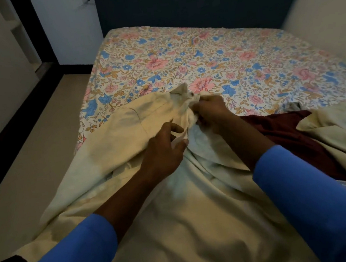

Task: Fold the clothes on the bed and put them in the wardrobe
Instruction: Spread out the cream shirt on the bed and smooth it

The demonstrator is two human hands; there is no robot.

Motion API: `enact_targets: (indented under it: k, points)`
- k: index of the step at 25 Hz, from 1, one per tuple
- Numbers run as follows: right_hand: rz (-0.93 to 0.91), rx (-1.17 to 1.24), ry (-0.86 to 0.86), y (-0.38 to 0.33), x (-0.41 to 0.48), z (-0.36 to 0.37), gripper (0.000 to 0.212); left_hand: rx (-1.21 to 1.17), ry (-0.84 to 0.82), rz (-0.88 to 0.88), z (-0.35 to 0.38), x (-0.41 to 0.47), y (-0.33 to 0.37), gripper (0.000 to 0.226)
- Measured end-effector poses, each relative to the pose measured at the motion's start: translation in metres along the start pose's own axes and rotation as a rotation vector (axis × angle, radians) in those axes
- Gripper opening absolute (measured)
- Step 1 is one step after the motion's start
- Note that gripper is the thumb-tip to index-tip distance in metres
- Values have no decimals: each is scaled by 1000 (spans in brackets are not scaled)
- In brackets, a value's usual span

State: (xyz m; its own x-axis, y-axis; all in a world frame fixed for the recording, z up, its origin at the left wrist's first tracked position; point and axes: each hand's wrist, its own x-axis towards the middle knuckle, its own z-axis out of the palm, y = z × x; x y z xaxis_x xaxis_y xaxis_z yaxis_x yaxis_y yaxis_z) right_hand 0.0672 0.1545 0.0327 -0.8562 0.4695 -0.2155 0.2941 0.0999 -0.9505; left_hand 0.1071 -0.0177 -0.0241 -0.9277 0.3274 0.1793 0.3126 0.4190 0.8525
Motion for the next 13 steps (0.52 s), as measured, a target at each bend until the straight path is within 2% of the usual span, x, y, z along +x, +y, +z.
enact_targets:
  k: [3, 5, 6, 7, 9, 13]
  points:
    - [-205, 5, 27, -39, 31, 12, 10, -23, 117, -92, -19, 17, -6, 33]
    - [-157, 17, -90, -43, 40, 21, 13, -54, 135, -118, -27, 25, -14, 34]
    - [-154, -67, -119, -37, 40, 24, 17, -80, 130, -134, -29, 28, -18, 33]
    - [-217, -249, -97, -26, 35, 23, 22, -106, 131, -156, -29, 29, -21, 32]
    - [-411, -643, 16, 3, 12, 17, 29, -154, 180, -212, -30, 29, -22, 26]
    - [-668, -1074, 54, 59, -39, 16, 28, -136, 277, -211, -39, 23, -11, 15]
